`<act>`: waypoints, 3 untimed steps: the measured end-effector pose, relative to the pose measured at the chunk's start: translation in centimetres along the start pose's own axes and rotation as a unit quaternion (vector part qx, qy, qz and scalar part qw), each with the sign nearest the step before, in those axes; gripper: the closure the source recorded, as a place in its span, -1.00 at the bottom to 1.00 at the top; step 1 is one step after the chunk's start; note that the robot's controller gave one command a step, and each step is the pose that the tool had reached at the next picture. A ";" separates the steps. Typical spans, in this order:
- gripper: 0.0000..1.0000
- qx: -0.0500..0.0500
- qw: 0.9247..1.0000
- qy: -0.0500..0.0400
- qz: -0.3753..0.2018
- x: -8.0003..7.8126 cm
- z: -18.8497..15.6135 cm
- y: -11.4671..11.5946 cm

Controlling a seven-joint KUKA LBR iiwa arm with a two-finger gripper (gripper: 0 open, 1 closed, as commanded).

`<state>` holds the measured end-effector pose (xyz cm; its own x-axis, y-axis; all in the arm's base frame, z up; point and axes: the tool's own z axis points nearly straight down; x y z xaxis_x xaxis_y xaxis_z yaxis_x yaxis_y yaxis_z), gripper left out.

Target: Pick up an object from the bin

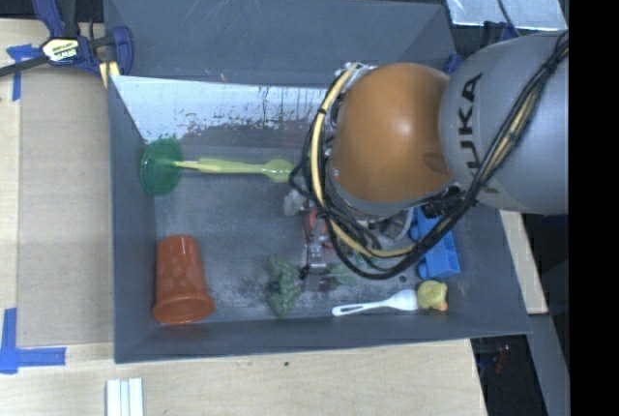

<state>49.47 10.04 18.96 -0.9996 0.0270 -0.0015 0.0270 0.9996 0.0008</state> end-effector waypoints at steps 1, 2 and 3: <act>-1.00 0.000 1.000 -0.003 0.005 -1.5 -1.2 -1.9; -1.00 0.000 1.000 -0.001 0.000 0.5 2.1 1.6; -1.00 -0.001 0.999 -0.005 0.039 -4.1 2.4 -3.4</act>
Offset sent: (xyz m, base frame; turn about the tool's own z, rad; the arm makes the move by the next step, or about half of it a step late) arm -0.0057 0.0159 -0.0210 0.0005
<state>53.51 6.51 16.55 -0.9944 0.1050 -0.0122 0.1050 0.9945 0.0036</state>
